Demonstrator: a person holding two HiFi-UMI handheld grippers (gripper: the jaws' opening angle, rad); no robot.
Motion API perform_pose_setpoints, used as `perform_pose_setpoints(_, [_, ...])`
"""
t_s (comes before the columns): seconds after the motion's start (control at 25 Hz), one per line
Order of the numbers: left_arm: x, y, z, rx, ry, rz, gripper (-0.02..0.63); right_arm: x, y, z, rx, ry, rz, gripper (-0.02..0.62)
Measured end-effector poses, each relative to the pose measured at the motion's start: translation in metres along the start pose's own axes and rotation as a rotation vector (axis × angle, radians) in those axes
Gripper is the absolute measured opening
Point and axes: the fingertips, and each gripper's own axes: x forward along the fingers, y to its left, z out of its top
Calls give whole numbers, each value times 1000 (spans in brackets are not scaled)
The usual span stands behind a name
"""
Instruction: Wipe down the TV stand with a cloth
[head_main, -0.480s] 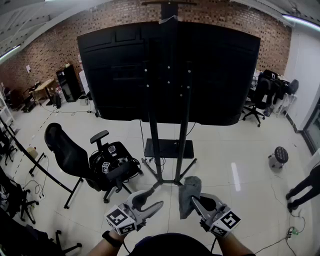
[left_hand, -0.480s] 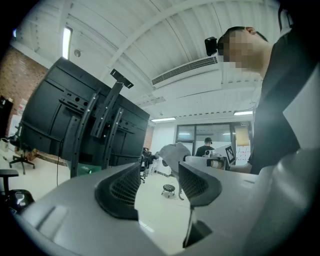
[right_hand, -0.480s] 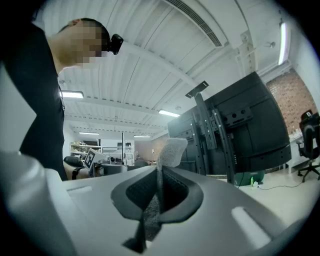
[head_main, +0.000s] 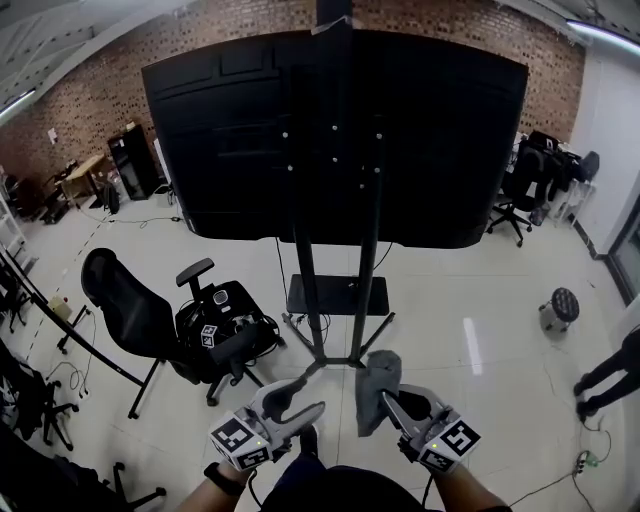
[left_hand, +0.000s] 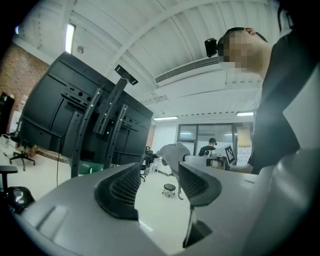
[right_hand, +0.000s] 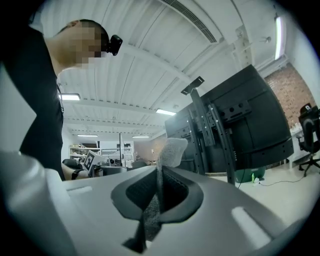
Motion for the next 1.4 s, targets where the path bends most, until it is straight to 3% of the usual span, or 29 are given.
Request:
perform_pose_setpoints(0.36, [38,96,31,8,-15,-65,264,81,-52,6,-20,25,-59,9])
perform_pose_setpoints(0.72, [68,196,83,75,-17,-154,267,192,-104,31,-43,-44,-107,9])
perform_pose_setpoints(1.12, [91,229,101,112,-46,-165,279,227,-133,53,-98,-43,-97,9])
perform_pose_setpoints(1.4, [115,223,131,172,-96,-152,287,229,-153,91,-194,-50,-36,9])
